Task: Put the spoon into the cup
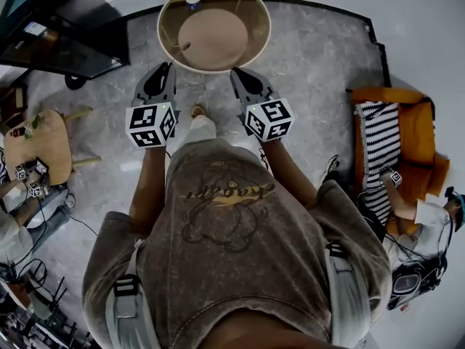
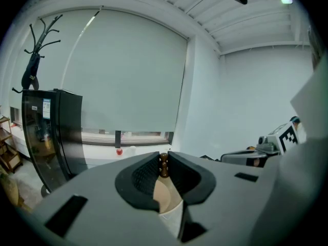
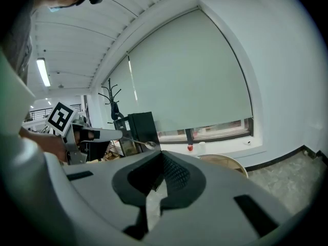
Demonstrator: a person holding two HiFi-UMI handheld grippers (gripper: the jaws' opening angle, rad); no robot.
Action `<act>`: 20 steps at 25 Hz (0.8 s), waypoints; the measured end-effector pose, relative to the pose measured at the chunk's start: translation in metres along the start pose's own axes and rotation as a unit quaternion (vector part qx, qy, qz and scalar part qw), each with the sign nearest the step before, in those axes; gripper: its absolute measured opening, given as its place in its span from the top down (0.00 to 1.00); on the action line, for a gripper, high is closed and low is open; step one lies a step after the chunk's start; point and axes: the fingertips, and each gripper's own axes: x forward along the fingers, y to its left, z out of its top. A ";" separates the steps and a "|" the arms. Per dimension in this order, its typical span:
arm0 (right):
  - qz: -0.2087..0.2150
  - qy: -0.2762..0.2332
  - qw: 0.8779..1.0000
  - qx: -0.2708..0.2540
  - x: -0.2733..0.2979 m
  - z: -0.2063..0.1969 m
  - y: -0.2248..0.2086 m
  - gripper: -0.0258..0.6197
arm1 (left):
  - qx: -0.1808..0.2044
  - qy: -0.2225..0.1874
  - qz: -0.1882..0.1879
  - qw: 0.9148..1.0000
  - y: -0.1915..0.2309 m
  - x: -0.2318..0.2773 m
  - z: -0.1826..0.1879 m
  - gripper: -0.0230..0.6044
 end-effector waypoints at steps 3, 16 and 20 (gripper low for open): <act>-0.007 -0.004 1.000 0.002 0.021 0.009 -0.007 0.94 | 0.003 0.000 -0.006 1.000 0.015 0.019 0.011 0.87; -0.049 -0.013 0.999 0.005 0.082 0.042 -0.034 0.94 | 0.013 0.007 -0.043 0.999 0.058 0.084 0.040 0.87; -0.060 -0.014 0.998 0.009 0.087 0.047 -0.042 0.94 | 0.015 0.008 -0.054 0.998 0.059 0.098 0.046 0.87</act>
